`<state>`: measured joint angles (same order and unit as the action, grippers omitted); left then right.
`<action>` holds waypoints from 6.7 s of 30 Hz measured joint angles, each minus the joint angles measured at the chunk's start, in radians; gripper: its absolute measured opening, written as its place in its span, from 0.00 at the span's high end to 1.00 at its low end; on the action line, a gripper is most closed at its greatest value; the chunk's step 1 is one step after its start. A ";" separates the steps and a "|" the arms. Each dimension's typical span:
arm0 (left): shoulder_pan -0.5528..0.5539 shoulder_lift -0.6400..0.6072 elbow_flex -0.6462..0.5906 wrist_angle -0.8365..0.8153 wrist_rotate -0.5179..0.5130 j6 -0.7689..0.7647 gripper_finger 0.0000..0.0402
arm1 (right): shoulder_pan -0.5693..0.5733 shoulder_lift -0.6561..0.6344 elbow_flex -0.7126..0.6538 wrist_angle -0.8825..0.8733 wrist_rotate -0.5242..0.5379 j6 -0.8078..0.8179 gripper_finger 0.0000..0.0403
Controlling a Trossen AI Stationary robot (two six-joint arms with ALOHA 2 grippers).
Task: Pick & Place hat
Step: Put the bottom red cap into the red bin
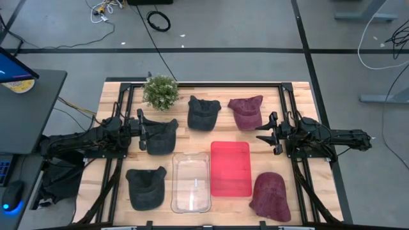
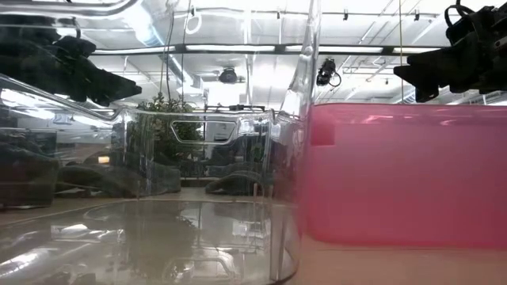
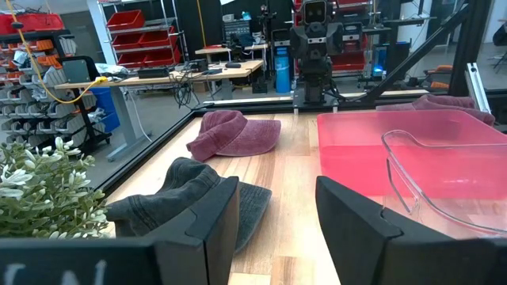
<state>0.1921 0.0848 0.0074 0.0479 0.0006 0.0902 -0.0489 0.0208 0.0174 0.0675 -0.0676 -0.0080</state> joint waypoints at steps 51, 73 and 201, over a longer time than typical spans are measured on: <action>0.000 0.000 0.000 0.000 0.000 0.000 0.57 | -0.003 0.468 1.096 -0.495 0.158 0.199 0.57; 0.000 0.000 0.000 0.000 0.000 0.000 0.57 | -0.002 0.730 1.162 -0.243 0.063 0.391 0.57; 0.000 0.000 0.000 0.000 0.000 0.000 0.57 | 0.966 1.428 0.918 -0.968 -0.059 1.313 0.57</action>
<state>0.1922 0.0849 0.0074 0.0475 0.0009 0.0905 0.9173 1.4491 0.9356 -0.9007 -0.1261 1.3046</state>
